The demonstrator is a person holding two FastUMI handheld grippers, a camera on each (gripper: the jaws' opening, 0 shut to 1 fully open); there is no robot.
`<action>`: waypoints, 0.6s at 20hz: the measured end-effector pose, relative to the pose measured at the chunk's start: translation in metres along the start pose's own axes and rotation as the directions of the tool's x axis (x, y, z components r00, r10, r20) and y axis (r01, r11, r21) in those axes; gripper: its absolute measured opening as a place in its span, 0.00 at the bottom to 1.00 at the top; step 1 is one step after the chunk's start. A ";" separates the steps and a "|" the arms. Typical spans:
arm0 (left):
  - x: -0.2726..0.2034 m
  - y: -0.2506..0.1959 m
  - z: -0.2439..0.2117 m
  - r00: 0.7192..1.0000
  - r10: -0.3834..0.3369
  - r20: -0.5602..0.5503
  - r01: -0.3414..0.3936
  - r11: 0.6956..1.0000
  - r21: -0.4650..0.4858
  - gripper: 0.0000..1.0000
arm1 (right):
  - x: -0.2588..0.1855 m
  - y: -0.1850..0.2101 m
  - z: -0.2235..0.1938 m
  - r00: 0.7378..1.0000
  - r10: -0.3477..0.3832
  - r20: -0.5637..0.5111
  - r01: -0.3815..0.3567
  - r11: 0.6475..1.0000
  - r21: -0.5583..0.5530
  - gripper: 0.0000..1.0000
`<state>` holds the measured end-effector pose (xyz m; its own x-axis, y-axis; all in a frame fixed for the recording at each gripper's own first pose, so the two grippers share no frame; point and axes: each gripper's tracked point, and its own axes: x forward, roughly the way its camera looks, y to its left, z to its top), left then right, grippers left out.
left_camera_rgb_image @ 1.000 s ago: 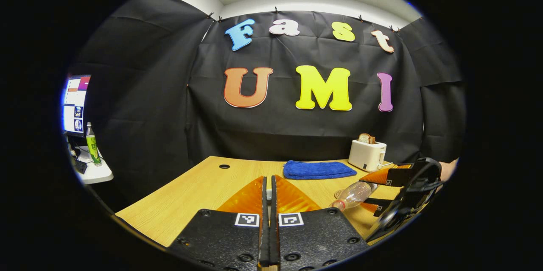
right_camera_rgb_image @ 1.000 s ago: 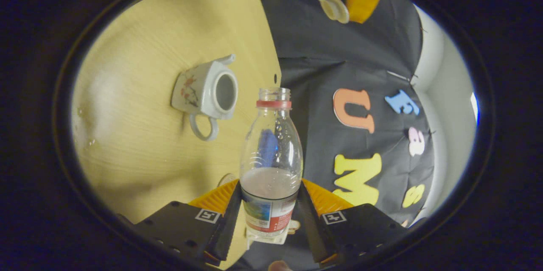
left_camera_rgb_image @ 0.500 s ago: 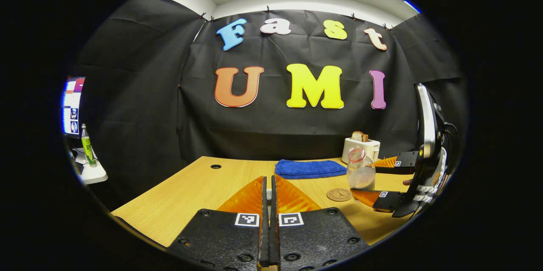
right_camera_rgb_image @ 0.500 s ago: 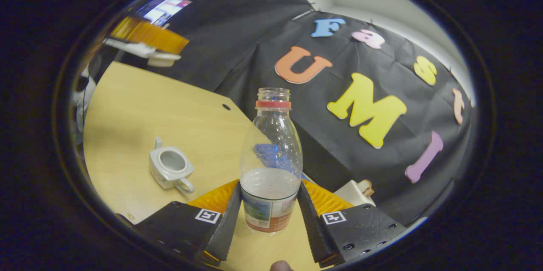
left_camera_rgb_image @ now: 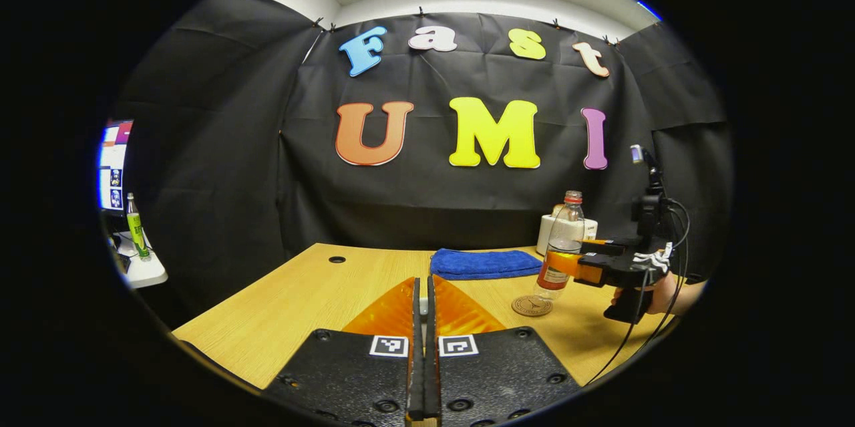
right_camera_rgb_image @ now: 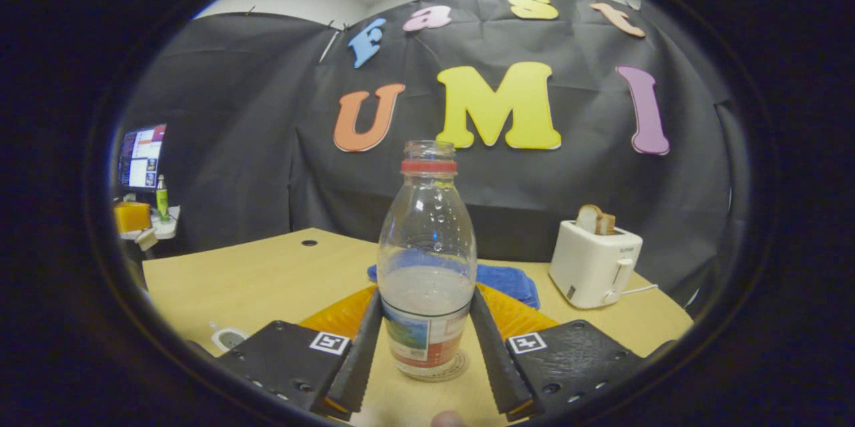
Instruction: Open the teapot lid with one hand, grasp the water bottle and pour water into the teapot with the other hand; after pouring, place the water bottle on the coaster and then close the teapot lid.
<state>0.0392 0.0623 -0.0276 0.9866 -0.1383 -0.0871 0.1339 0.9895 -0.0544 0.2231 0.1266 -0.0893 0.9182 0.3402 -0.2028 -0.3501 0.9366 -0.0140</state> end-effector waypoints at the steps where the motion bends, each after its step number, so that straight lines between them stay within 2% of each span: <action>1: -0.001 0.001 0.001 1.000 0.002 0.001 -0.002 1.000 0.004 0.03 | 0.005 0.000 -0.004 1.000 -0.001 -0.006 0.001 1.000 -0.001 0.71; 12: 0.001 0.010 -0.006 1.000 0.023 -0.017 -0.023 1.000 0.007 0.03 | 0.034 0.000 -0.035 0.998 -0.030 -0.053 0.031 0.999 0.009 0.72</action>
<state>0.0411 0.0721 -0.0342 0.9876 -0.1166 -0.1053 0.1123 0.9926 -0.0454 0.2478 0.1353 -0.1310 0.9172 0.3069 -0.2542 -0.3200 0.9474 -0.0110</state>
